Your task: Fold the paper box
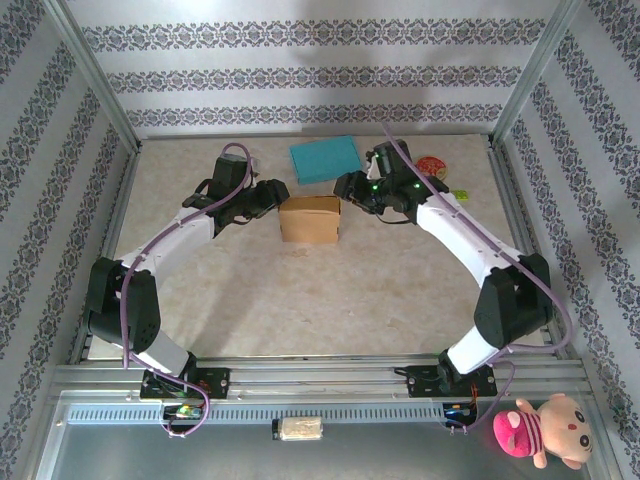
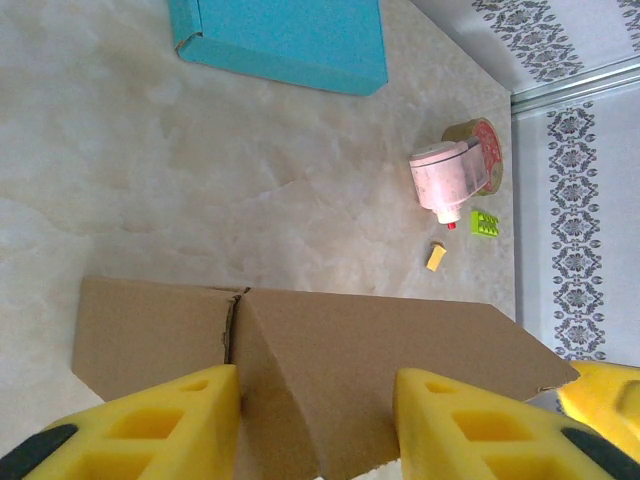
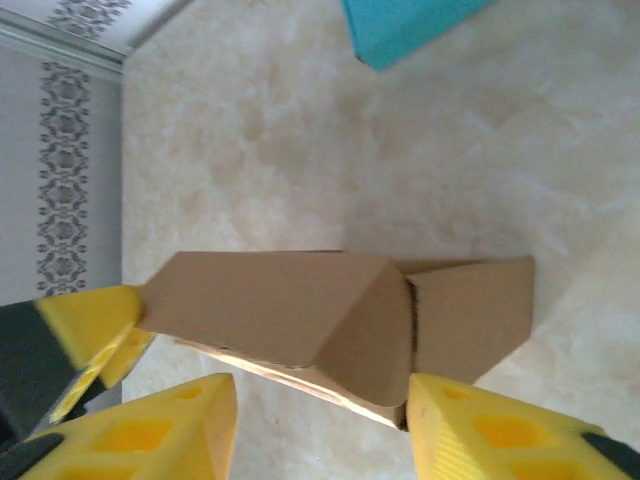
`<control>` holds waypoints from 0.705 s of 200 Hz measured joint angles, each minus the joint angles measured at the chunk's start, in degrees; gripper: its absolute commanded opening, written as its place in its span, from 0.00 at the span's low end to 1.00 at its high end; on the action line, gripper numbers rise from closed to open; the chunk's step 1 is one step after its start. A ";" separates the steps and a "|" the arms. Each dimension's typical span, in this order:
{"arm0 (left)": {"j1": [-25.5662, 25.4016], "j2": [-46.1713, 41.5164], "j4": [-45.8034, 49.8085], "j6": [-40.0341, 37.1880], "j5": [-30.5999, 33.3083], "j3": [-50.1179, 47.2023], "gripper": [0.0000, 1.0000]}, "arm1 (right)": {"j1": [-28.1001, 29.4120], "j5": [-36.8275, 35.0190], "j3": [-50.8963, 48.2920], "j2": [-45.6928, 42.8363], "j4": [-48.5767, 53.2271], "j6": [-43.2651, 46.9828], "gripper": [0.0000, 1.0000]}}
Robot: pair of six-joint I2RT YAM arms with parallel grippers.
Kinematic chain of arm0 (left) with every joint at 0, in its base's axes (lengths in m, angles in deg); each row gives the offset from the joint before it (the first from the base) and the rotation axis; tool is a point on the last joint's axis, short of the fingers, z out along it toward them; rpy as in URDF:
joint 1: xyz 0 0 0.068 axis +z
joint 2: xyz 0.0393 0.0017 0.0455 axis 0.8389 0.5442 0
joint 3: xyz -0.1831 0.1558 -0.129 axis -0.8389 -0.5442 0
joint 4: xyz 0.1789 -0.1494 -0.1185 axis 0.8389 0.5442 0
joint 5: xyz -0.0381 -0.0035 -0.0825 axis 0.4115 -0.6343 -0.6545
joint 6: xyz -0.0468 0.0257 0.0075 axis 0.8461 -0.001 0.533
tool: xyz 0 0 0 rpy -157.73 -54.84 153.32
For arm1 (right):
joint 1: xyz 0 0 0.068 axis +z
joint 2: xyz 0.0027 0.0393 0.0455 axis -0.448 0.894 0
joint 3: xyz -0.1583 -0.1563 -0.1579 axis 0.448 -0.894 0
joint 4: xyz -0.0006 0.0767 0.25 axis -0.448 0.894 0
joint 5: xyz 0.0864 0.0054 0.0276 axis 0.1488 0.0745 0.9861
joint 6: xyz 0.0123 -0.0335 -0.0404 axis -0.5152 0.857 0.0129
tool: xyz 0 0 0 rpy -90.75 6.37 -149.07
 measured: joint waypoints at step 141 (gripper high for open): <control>0.00 -0.02 -0.63 -1.27 -0.15 -1.44 0.43 | 0.50 -0.96 -4.94 1.68 -4.00 1.11 0.29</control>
